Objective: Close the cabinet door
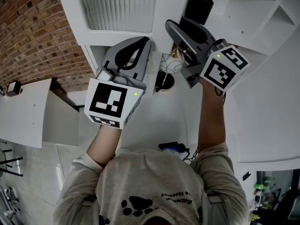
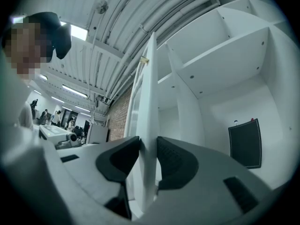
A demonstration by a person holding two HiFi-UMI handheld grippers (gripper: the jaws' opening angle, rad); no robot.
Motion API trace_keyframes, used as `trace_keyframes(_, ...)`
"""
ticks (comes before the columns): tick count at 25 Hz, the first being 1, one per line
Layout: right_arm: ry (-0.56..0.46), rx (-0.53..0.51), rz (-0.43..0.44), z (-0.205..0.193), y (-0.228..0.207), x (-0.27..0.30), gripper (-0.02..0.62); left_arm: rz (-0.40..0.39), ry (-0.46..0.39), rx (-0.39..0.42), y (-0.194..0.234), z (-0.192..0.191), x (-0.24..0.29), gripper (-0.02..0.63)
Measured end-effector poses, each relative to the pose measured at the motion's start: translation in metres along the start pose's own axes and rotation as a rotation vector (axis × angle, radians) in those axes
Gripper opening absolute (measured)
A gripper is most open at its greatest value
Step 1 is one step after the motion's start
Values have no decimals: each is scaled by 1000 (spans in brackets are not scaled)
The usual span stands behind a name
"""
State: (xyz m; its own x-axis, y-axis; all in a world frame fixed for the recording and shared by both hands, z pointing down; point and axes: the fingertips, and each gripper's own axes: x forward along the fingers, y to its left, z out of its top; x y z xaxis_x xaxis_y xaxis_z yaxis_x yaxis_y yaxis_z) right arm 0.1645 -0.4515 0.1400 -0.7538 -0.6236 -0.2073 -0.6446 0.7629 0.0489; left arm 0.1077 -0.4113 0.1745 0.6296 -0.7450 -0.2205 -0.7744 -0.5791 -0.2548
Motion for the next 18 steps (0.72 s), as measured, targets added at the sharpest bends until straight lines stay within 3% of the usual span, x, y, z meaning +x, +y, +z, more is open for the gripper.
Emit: trace_keyframes(18,53,42,49,-4,-23,17,127,-2,0,-15,2,-4,8,8)
